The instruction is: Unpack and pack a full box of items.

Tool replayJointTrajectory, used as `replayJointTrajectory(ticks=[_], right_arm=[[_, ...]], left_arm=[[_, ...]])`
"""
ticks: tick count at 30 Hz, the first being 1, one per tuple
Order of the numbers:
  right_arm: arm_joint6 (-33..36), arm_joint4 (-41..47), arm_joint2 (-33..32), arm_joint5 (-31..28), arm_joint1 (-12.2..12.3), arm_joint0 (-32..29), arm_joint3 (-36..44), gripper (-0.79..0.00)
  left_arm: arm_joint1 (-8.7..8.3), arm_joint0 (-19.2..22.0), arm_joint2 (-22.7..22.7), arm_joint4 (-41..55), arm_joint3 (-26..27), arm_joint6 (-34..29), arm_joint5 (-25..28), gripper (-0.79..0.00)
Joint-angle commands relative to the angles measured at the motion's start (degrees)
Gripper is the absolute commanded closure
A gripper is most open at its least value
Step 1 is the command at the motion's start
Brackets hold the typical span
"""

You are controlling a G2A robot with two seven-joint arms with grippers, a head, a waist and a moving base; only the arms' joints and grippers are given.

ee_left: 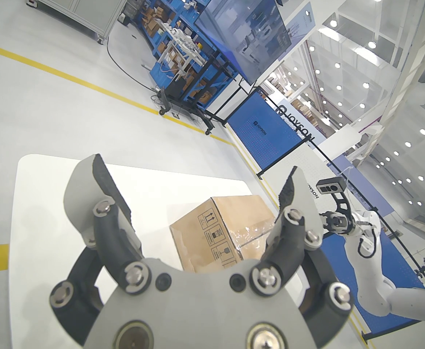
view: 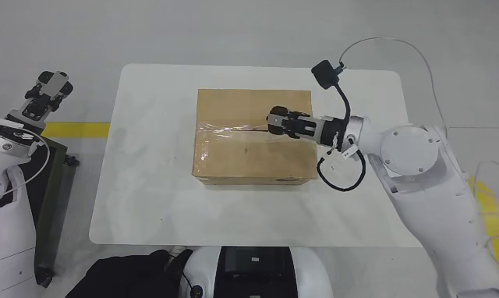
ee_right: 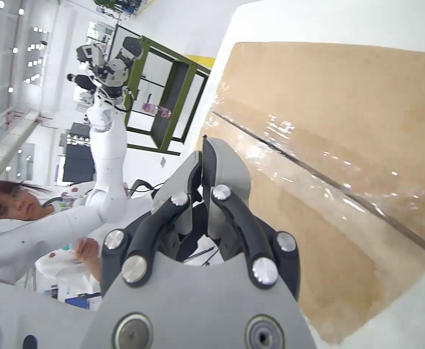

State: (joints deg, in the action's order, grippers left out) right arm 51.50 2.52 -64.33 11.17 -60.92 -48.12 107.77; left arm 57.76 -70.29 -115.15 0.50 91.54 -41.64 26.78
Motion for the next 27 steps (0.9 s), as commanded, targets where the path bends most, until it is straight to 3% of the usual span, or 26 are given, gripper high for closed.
replayJointTrajectory(ticks=[1, 6, 27], right_arm=[[-0.1, 0.9, 1.4, 0.6, -0.3, 1.1, -0.7, 0.000], [-1.0, 1.3, 4.2, 1.9, -1.1, 3.2, -3.3, 0.000], [-2.2, 1.3, 4.4, 1.8, -1.1, 2.5, -3.4, 0.000]], left_arm=[[0.00, 0.0, 0.0, 0.0, 0.0, 0.0, 0.0, -0.785], [0.00, 0.0, 0.0, 0.0, 0.0, 0.0, 0.0, -0.785], [0.00, 0.0, 0.0, 0.0, 0.0, 0.0, 0.0, -0.785]])
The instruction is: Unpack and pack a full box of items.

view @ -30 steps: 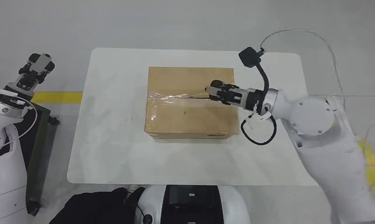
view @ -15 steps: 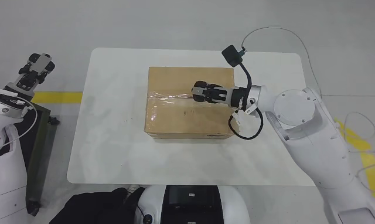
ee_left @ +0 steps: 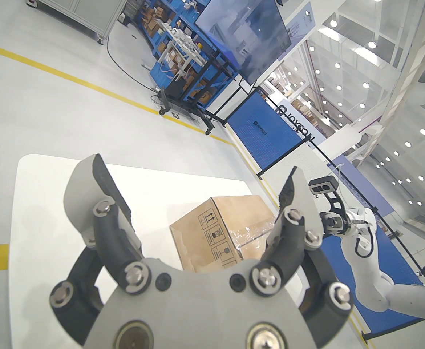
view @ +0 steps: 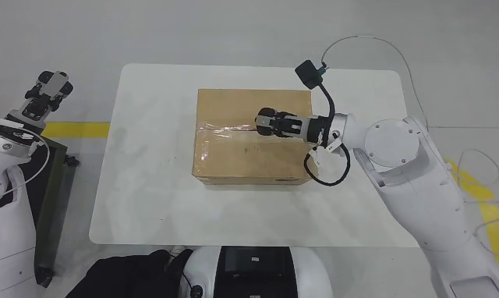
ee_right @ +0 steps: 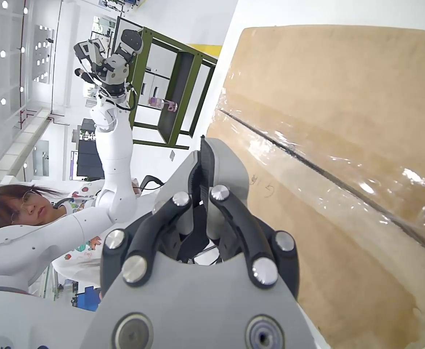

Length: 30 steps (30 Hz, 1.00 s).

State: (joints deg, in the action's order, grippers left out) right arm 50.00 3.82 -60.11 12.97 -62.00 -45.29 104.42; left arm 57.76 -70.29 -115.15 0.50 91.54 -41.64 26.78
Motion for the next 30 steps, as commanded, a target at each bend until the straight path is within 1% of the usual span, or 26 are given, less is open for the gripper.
replayJointTrajectory(ticks=[1, 3, 7, 12, 16, 20, 24, 30], right_arm=[[-1.3, 0.3, 0.4, 0.1, -0.2, -0.2, -0.1, 0.000], [-1.4, 0.9, 2.2, 0.4, -0.7, 1.0, -1.0, 0.000], [-0.1, 2.0, 8.9, 1.8, -2.7, 7.4, -5.8, 0.000], [-0.6, 4.9, 19.4, 3.5, -7.1, 16.8, -13.8, 0.000], [-3.7, 8.8, 25.1, 4.6, -10.9, 22.2, -19.2, 0.000], [-6.1, 11.0, 29.7, 5.8, -14.5, 26.0, -23.5, 0.000], [-7.8, 11.9, 33.2, 6.9, -17.7, 28.5, -27.1, 0.000], [-7.4, 11.5, 36.2, 9.3, -21.0, 30.8, -32.3, 0.000]], left_arm=[[0.00, 0.0, 0.0, 0.0, 0.0, 0.0, 0.0, -0.785], [0.00, 0.0, 0.0, 0.0, 0.0, 0.0, 0.0, -0.785], [0.00, 0.0, 0.0, 0.0, 0.0, 0.0, 0.0, -0.785], [0.00, 0.0, 0.0, 0.0, 0.0, 0.0, 0.0, -0.785], [0.00, 0.0, 0.0, 0.0, 0.0, 0.0, 0.0, -0.785], [0.00, 0.0, 0.0, 0.0, 0.0, 0.0, 0.0, -0.785], [0.00, 0.0, 0.0, 0.0, 0.0, 0.0, 0.0, -0.785], [0.00, 0.0, 0.0, 0.0, 0.0, 0.0, 0.0, -0.785]])
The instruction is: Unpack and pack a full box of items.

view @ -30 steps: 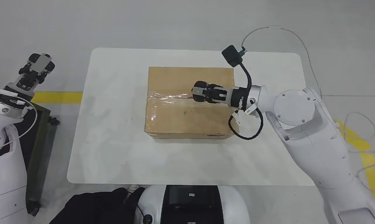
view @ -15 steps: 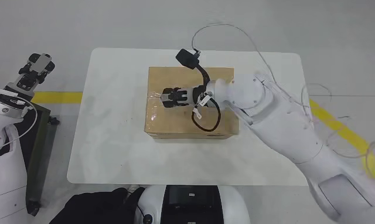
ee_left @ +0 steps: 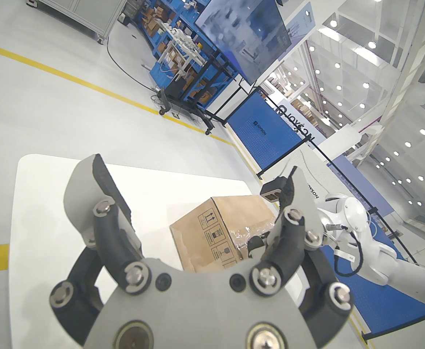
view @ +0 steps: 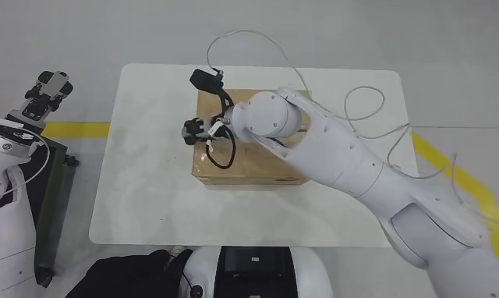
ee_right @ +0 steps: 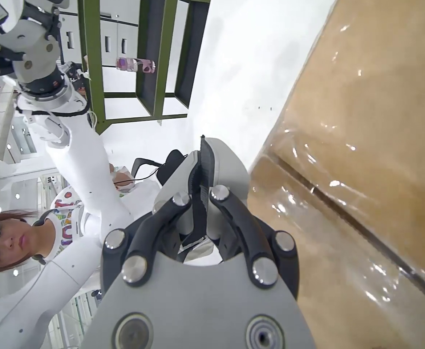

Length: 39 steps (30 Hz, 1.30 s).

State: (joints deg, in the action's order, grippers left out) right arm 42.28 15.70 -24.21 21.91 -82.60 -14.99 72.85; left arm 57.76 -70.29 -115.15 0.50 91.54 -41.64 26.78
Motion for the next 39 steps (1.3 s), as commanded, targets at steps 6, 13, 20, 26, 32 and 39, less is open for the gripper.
replayJointTrajectory(ticks=[6, 13, 20, 26, 32, 39], right_arm=[[1.2, -1.0, 0.4, 1.2, -2.1, 1.5, -4.7, 0.000], [3.8, -1.1, -1.2, 0.4, -2.5, 1.2, -7.8, 0.000], [5.4, -3.6, -4.1, 2.1, -1.4, 0.0, -6.8, 0.000], [7.5, -7.5, -6.4, 5.9, 0.5, -2.0, -3.4, 0.000], [8.5, -10.6, -9.5, 7.8, 2.4, -5.0, 1.1, 0.000], [9.0, -15.2, -14.8, 12.0, 5.4, -10.1, 8.0, 0.000]], left_arm=[[0.00, 0.0, 0.0, 0.0, 0.0, 0.0, 0.0, -0.785], [0.00, 0.0, 0.0, 0.0, 0.0, 0.0, 0.0, -0.785], [0.00, 0.0, 0.0, 0.0, 0.0, 0.0, 0.0, -0.785], [0.00, 0.0, 0.0, 0.0, 0.0, 0.0, 0.0, -0.785], [0.00, 0.0, 0.0, 0.0, 0.0, 0.0, 0.0, -0.785], [0.00, 0.0, 0.0, 0.0, 0.0, 0.0, 0.0, -0.785]])
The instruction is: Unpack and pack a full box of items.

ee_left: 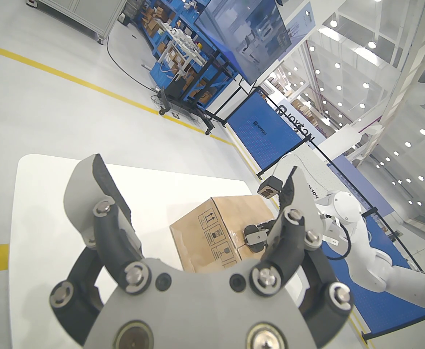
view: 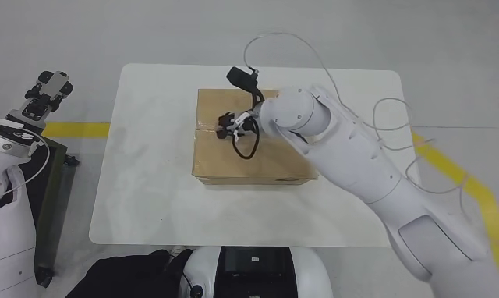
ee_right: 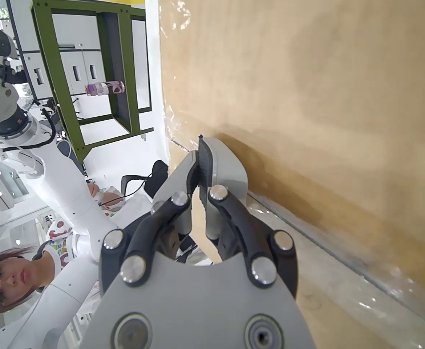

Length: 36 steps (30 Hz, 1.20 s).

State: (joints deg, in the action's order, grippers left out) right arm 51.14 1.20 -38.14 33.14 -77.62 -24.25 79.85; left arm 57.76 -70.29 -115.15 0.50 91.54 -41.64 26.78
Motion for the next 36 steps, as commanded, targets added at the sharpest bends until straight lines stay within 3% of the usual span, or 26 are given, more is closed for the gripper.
replayJointTrajectory(ticks=[1, 14, 26, 36], right_arm=[[0.3, -1.5, -1.6, 1.4, 0.9, -1.6, 2.0, 0.000], [4.1, -10.0, -10.0, 7.1, 5.6, -9.9, 11.4, 0.000], [6.4, -15.4, -14.3, 12.4, 8.1, -14.4, 17.7, 0.000], [6.3, -17.0, -17.4, 13.7, 10.9, -17.3, 18.7, 0.000]], left_arm=[[0.00, 0.0, 0.0, 0.0, 0.0, 0.0, 0.0, -0.785], [0.00, 0.0, 0.0, 0.0, 0.0, 0.0, 0.0, -0.785], [0.00, 0.0, 0.0, 0.0, 0.0, 0.0, 0.0, -0.785], [0.00, 0.0, 0.0, 0.0, 0.0, 0.0, 0.0, -0.785]])
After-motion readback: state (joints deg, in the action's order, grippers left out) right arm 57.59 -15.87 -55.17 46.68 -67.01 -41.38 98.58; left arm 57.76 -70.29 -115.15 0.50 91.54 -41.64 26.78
